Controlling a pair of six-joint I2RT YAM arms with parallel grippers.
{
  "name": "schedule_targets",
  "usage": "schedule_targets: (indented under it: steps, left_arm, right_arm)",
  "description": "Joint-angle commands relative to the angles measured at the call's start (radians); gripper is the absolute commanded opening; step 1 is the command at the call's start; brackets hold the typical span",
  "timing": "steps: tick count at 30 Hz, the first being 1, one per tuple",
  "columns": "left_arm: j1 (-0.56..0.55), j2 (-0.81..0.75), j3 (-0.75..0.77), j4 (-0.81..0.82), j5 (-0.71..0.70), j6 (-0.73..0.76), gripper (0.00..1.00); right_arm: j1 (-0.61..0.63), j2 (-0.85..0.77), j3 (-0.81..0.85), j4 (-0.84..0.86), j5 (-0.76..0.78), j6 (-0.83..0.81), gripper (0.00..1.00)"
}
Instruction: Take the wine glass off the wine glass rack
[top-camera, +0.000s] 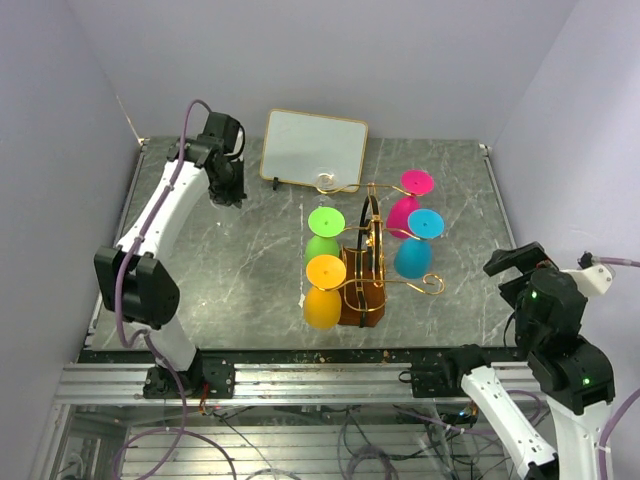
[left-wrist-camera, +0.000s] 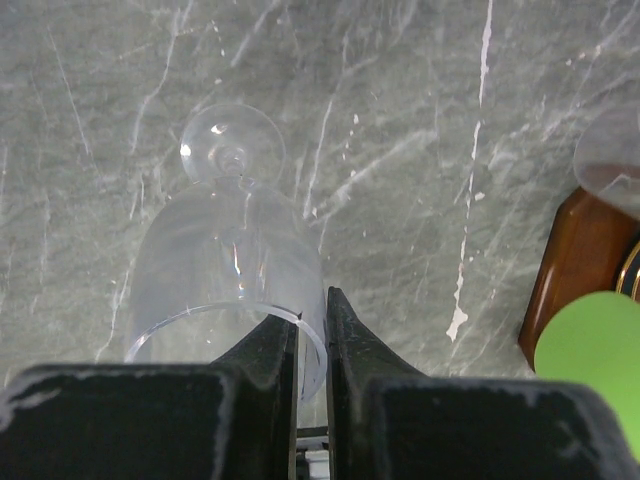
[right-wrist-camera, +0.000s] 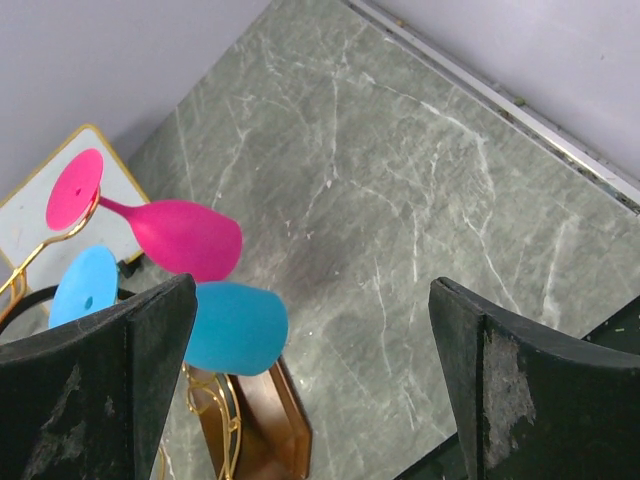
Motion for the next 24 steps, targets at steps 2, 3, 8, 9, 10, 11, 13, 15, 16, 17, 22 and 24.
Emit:
schedule_targets:
  steps: [2, 3, 8, 9, 10, 11, 13, 15, 16, 17, 22, 24]
  left_arm:
    - [0.060, 0.073, 0.086, 0.017, 0.053, 0.032, 0.07]
    - [0.069, 0.081, 0.093, 0.022, 0.055, 0.030, 0.07]
    - [0.099, 0.119, 0.114, 0.042, 0.053, 0.026, 0.07]
    - [0.105, 0.129, 0.115, 0.045, 0.058, 0.026, 0.07]
    - [0.110, 0.136, 0.116, 0.048, 0.065, 0.025, 0.07]
    - [0.115, 0.144, 0.116, 0.053, 0.074, 0.023, 0.07]
    - [0.123, 0.160, 0.121, 0.058, 0.087, 0.022, 0.07]
    - [0.129, 0.174, 0.124, 0.065, 0.094, 0.018, 0.07]
    - [0.132, 0.181, 0.126, 0.066, 0.100, 0.017, 0.07]
    - [0.135, 0.188, 0.128, 0.067, 0.104, 0.017, 0.07]
    - [0.149, 0.204, 0.127, 0.085, 0.116, 0.009, 0.07]
    - [0.154, 0.208, 0.126, 0.090, 0.120, 0.006, 0.07]
  right_arm:
    - [0.010, 0.086, 0.041, -0.046, 0.122, 0.068, 1.00]
    - [0.011, 0.109, 0.054, -0.061, 0.138, 0.072, 1.00]
    - [0.013, 0.169, 0.119, -0.055, 0.145, 0.023, 1.00]
    - [0.013, 0.173, 0.125, -0.048, 0.145, 0.017, 1.00]
    - [0.013, 0.174, 0.128, -0.038, 0.144, -0.001, 1.00]
    - [0.013, 0.172, 0.127, -0.013, 0.139, -0.034, 1.00]
    - [0.013, 0.166, 0.118, 0.023, 0.133, -0.091, 1.00]
    - [0.013, 0.163, 0.111, 0.048, 0.123, -0.137, 1.00]
    - [0.013, 0.163, 0.110, 0.049, 0.120, -0.143, 1.00]
    - [0.014, 0.163, 0.107, 0.052, 0.118, -0.152, 1.00]
    - [0.013, 0.165, 0.094, 0.072, 0.109, -0.268, 1.00]
    - [0.013, 0.157, 0.092, 0.067, 0.128, -0.250, 1.00]
